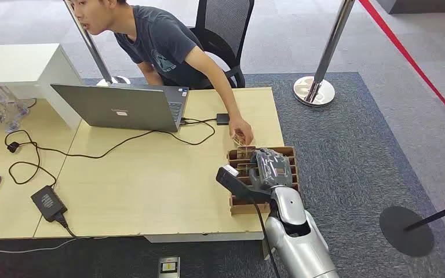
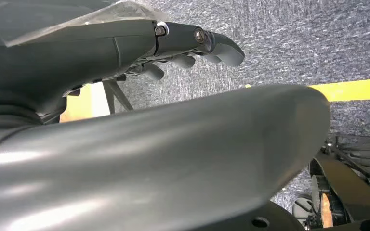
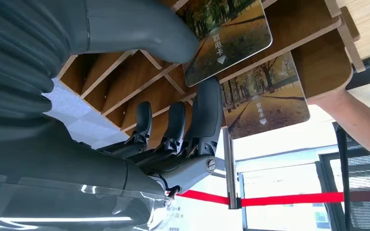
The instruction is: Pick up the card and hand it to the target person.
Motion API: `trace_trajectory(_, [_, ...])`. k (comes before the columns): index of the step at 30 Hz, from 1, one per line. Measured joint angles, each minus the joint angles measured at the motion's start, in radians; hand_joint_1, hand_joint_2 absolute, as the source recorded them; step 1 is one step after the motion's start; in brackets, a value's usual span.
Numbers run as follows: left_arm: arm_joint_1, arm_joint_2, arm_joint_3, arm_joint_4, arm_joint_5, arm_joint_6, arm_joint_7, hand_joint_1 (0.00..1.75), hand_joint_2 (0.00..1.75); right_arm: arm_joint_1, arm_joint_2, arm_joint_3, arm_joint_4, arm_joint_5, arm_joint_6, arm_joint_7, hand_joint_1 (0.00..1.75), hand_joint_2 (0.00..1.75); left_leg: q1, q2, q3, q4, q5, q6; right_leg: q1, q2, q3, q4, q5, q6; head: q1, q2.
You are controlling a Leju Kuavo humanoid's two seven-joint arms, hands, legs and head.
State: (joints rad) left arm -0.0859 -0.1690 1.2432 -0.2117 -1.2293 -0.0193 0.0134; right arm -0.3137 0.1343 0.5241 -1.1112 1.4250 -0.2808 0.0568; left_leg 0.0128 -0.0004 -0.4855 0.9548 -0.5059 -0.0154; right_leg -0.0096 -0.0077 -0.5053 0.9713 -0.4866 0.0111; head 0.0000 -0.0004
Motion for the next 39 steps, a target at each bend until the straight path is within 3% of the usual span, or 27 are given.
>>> trace_trajectory(39, [0.0,0.0,-0.006,0.0,-0.014,-0.008,0.004,0.0,0.0,-0.015,0.002,0.004,0.035,-0.035,-0.016,-0.012,0.95,1.75,0.0,0.0,0.001,0.0,0.0,0.0,0.0,0.0,0.001,0.0,0.0,0.0,0.0,0.0])
